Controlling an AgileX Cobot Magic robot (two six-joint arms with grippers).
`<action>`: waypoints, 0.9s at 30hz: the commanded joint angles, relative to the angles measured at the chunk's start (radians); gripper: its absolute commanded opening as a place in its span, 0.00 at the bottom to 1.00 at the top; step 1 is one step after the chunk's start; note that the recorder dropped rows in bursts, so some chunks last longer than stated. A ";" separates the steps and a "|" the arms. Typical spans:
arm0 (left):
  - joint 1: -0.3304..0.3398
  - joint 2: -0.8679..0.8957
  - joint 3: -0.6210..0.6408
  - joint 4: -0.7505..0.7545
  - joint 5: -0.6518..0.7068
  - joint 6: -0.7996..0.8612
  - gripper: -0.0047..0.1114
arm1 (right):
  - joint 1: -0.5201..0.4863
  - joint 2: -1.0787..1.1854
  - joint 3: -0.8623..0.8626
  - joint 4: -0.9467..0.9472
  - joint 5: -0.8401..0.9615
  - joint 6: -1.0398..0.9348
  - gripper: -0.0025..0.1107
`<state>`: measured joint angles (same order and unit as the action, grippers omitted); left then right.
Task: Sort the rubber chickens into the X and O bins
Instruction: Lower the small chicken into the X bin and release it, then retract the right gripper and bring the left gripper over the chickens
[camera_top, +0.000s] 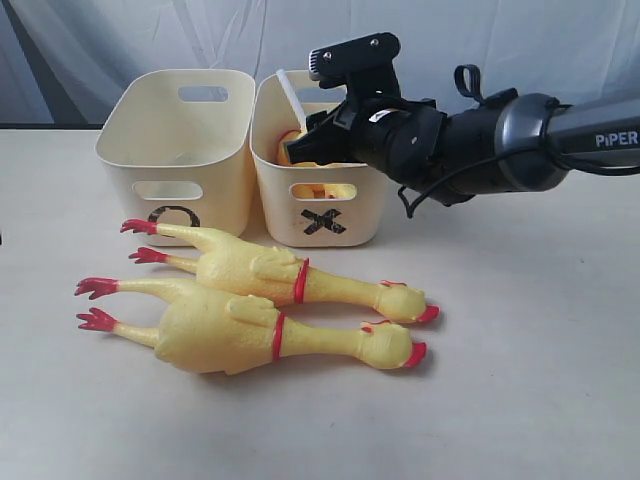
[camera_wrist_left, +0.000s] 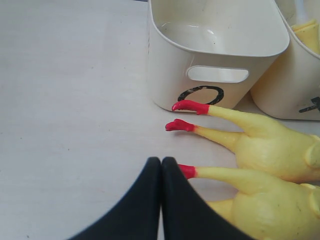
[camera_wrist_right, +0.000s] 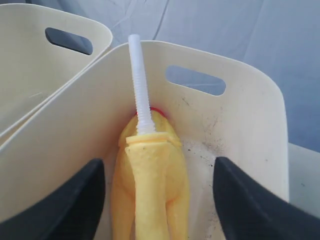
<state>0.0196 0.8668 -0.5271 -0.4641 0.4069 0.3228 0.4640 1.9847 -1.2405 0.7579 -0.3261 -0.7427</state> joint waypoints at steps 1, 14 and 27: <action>-0.003 0.001 -0.003 0.002 -0.011 0.001 0.04 | -0.005 -0.041 -0.001 -0.008 -0.008 -0.005 0.55; -0.003 0.001 -0.003 -0.028 0.015 0.001 0.04 | -0.005 -0.291 -0.001 -0.008 0.274 -0.075 0.02; -0.003 0.001 -0.003 -0.824 0.204 0.849 0.04 | -0.010 -0.531 0.215 -0.052 0.391 -0.073 0.02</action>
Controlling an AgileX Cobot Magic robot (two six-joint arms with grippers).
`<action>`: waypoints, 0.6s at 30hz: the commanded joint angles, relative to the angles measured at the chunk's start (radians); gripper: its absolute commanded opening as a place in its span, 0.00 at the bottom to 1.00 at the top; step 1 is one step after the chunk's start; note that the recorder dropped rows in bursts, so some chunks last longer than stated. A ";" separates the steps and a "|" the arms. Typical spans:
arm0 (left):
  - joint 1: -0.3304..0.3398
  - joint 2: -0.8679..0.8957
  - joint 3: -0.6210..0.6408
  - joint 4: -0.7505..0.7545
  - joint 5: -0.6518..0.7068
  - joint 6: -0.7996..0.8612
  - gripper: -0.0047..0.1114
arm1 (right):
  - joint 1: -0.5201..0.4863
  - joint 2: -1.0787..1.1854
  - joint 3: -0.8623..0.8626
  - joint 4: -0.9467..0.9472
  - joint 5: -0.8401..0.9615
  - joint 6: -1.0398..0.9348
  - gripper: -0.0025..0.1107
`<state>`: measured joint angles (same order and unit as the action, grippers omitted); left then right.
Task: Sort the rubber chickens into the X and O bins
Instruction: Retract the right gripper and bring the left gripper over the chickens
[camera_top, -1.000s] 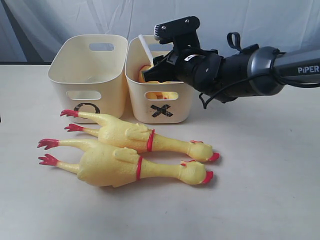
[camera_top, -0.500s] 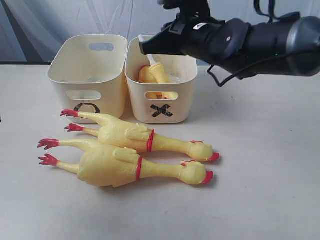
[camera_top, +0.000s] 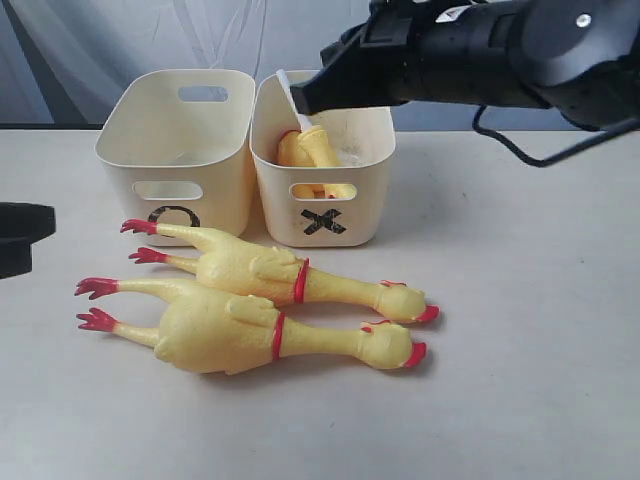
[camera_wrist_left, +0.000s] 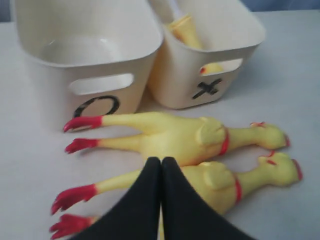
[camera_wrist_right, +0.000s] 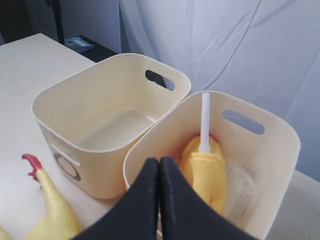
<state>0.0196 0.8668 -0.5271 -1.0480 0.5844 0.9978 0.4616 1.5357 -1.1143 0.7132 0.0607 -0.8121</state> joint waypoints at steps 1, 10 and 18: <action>-0.003 0.001 -0.005 -0.275 0.026 0.204 0.04 | -0.008 -0.111 0.122 -0.008 0.013 -0.002 0.02; -0.003 0.143 -0.157 -0.266 0.184 0.217 0.04 | -0.008 -0.324 0.361 -0.001 0.020 0.001 0.02; -0.231 0.421 -0.390 0.094 0.104 0.217 0.08 | -0.008 -0.568 0.535 0.018 0.073 0.001 0.02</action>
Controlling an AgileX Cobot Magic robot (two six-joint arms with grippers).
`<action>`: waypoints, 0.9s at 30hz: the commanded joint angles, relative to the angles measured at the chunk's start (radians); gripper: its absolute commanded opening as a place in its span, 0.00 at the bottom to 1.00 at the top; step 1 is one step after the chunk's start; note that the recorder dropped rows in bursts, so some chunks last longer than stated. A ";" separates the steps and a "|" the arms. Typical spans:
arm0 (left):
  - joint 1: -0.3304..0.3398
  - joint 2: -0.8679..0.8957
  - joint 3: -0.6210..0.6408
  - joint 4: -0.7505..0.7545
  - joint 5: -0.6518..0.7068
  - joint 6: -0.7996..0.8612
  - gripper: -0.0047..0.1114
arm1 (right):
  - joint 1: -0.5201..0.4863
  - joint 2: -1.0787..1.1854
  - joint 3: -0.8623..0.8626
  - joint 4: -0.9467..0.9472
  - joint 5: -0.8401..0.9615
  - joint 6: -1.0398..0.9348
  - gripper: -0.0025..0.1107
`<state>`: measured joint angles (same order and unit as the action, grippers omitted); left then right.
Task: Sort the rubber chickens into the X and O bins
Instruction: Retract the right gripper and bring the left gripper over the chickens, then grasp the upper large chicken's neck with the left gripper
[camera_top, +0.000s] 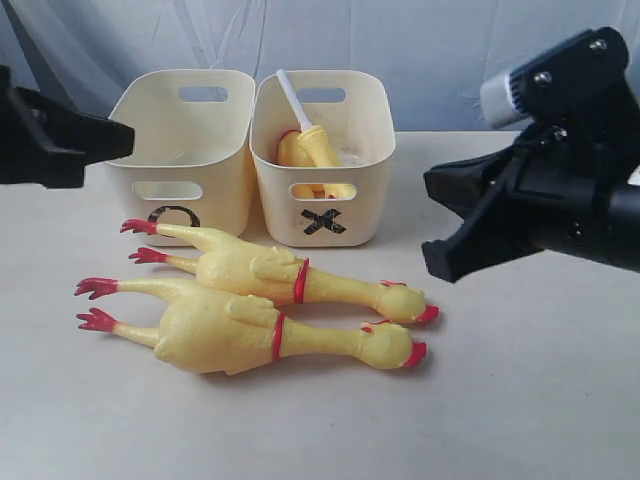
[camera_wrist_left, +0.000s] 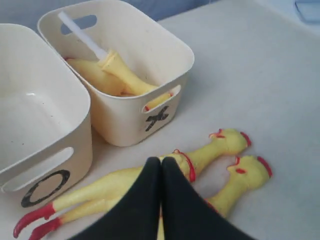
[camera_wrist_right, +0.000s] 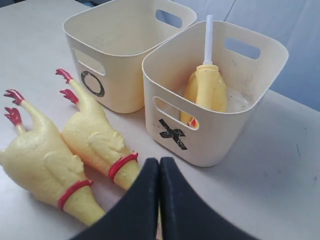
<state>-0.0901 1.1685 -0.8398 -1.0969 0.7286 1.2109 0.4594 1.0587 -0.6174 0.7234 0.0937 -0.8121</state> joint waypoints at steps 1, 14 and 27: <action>-0.161 0.162 -0.102 0.192 -0.050 0.003 0.12 | -0.006 -0.114 0.043 0.008 0.053 0.005 0.02; -0.487 0.441 -0.144 0.292 -0.382 0.302 0.48 | -0.006 -0.324 0.145 0.008 0.029 0.110 0.02; -0.579 0.694 -0.299 0.361 -0.386 0.306 0.48 | -0.006 -0.335 0.145 0.008 0.029 0.110 0.02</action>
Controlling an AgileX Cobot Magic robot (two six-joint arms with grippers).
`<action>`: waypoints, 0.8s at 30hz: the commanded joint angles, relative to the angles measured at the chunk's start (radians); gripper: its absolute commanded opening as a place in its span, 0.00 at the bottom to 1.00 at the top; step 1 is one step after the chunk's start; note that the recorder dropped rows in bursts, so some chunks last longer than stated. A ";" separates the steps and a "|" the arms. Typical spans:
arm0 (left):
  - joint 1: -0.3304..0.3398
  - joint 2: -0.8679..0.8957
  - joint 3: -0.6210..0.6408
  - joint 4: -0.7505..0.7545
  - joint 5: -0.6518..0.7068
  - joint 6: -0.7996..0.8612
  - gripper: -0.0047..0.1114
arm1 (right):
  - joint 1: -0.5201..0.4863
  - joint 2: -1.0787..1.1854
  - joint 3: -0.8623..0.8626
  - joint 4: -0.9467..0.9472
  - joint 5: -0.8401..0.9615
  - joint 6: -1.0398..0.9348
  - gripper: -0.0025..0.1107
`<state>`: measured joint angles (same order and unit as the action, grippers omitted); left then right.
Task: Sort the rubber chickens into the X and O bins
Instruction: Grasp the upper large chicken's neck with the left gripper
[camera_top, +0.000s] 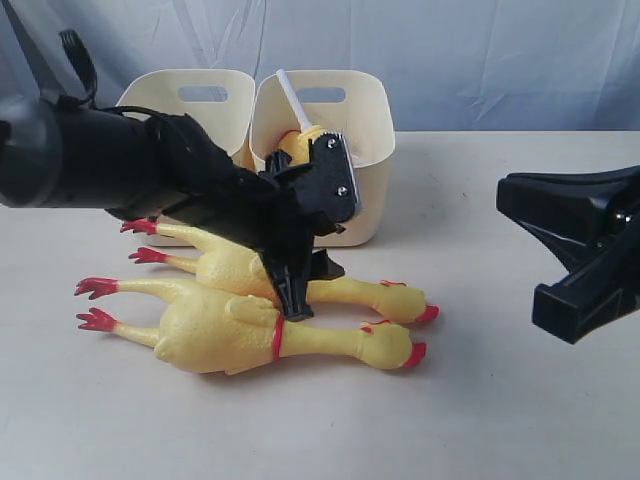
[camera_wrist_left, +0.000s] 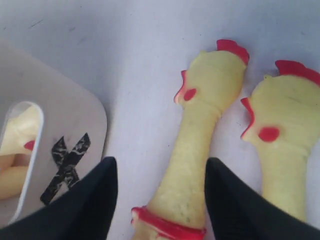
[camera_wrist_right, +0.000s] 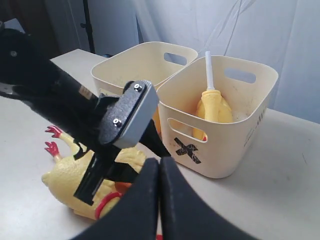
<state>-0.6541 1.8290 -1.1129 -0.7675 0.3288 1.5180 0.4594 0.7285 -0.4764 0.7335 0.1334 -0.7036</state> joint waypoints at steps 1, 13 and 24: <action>-0.025 0.053 -0.036 0.055 0.013 -0.005 0.48 | -0.006 -0.005 0.004 -0.003 -0.010 0.002 0.02; -0.037 0.184 -0.129 0.335 0.060 -0.211 0.48 | -0.006 -0.004 0.004 0.000 -0.008 0.002 0.02; -0.037 0.257 -0.176 0.353 0.075 -0.230 0.47 | -0.006 -0.004 0.004 0.002 -0.008 0.002 0.02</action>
<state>-0.6880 2.0708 -1.2814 -0.4228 0.3951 1.3008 0.4594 0.7285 -0.4764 0.7335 0.1334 -0.7010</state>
